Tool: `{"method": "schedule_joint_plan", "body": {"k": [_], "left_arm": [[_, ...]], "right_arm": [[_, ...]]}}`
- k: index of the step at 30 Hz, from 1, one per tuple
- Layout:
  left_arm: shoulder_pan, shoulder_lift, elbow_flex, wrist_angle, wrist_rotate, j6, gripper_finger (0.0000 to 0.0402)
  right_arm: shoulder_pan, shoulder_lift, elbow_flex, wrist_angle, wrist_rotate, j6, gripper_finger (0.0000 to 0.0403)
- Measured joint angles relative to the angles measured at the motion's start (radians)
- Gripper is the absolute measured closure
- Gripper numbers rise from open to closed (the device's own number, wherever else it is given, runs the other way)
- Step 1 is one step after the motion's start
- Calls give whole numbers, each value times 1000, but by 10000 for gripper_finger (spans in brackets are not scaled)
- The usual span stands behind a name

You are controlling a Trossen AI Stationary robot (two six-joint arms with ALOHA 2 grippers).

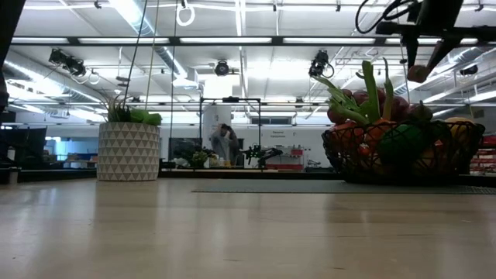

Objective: Build produce basket
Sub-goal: Put the red chili pepper into the black basket

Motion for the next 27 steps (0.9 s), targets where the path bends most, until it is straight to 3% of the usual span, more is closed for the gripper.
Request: {"method": "schedule_joint_plan", "body": {"k": [11,14,18,27], "left_arm": [[56,-6,-1,21,0,26,319],[57,-6,-1,32,0,42,316],[56,-6,-1,39,2,82,320],[60,-6,-1,42,2,116,321]], "right_arm": [[-161,109,0,11,-35,-54,293],[-182,136,0,46,-42,-139,290],[-207,158,0,155,-15,-333,267],[-253,166,0,205,-45,-359,195]]}}
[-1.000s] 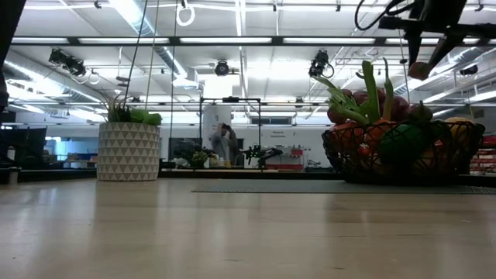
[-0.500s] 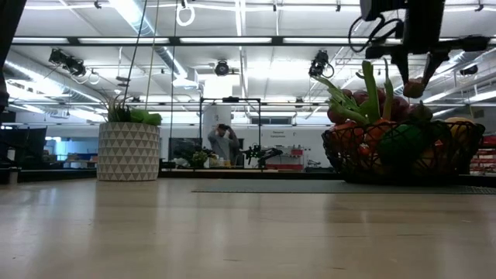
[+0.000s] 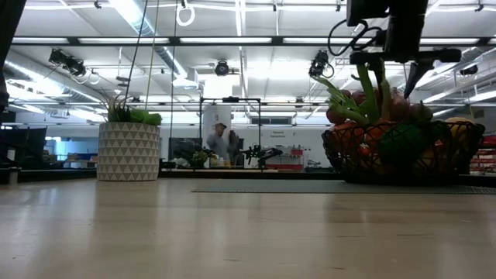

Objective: Build produce basket
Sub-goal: Put the red chili pepper into the black basket, then return to Home Position

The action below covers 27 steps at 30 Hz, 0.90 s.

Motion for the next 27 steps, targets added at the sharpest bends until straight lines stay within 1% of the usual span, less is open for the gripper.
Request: {"method": "schedule_joint_plan", "body": {"k": [5,12,15,18,21,27], "left_arm": [[1,0,0,0,-1,97,322],[1,0,0,0,-1,94,327],[1,0,0,4,-1,94,324],[1,0,0,19,-1,92,323],[0,1,0,42,-1,64,324],[0,1,0,155,-1,7,328]], "right_arm": [[-3,-25,0,1,-12,-4,168],[9,-101,0,16,-12,-5,159],[25,-144,0,33,-12,-43,159],[39,-188,0,75,-12,-108,158],[49,-230,0,165,-12,-212,160],[52,-293,0,470,-27,-554,165]]}}
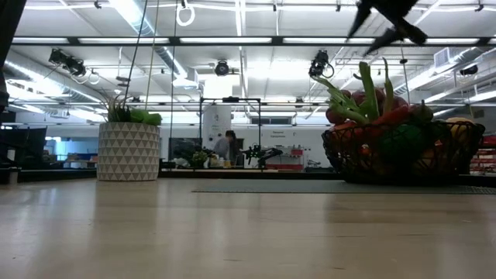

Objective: Build produce basket
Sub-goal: Return to Home Position

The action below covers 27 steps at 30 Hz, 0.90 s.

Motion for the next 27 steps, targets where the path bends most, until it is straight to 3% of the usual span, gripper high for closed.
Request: {"method": "schedule_joint_plan", "body": {"k": [7,15,22,27], "left_arm": [[-1,0,0,183,0,-86,326],[-3,0,0,457,87,-183,346],[5,28,0,637,247,-300,369],[-9,56,0,726,230,-329,374]], "right_arm": [[-6,-53,0,263,-77,-401,167],[-31,-87,0,380,-311,-570,177],[-61,-172,0,490,-450,-664,239],[-80,-264,-3,480,-502,-718,303]]}}
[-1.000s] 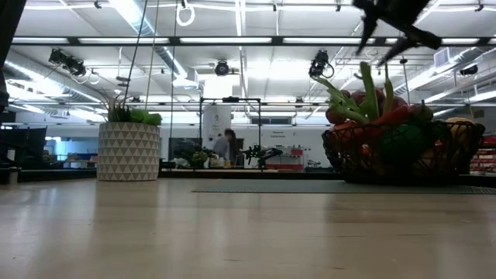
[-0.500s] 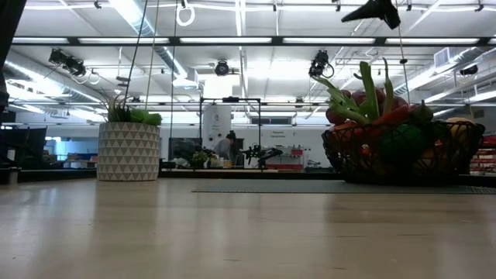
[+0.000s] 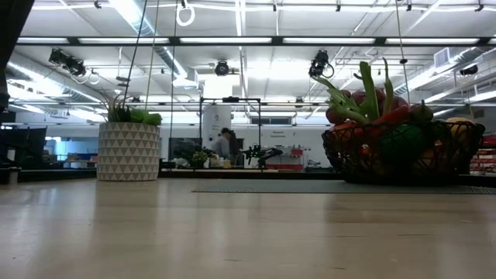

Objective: Build produce basket
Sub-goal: Return to Home Position

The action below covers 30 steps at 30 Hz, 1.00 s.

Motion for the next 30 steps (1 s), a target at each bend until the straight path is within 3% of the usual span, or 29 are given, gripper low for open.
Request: {"method": "schedule_joint_plan", "body": {"k": [7,17,23,30], "left_arm": [[-31,20,0,24,-116,-7,374],[-66,32,0,61,-145,-56,382],[-141,44,0,96,-297,-76,388],[-174,63,0,137,-350,-64,385]], "right_arm": [[-2,-182,-139,114,-78,-2,395],[-2,-482,-419,251,-87,31,396],[-2,-668,-580,268,-90,63,396],[-2,-658,-678,391,-179,59,395]]}}
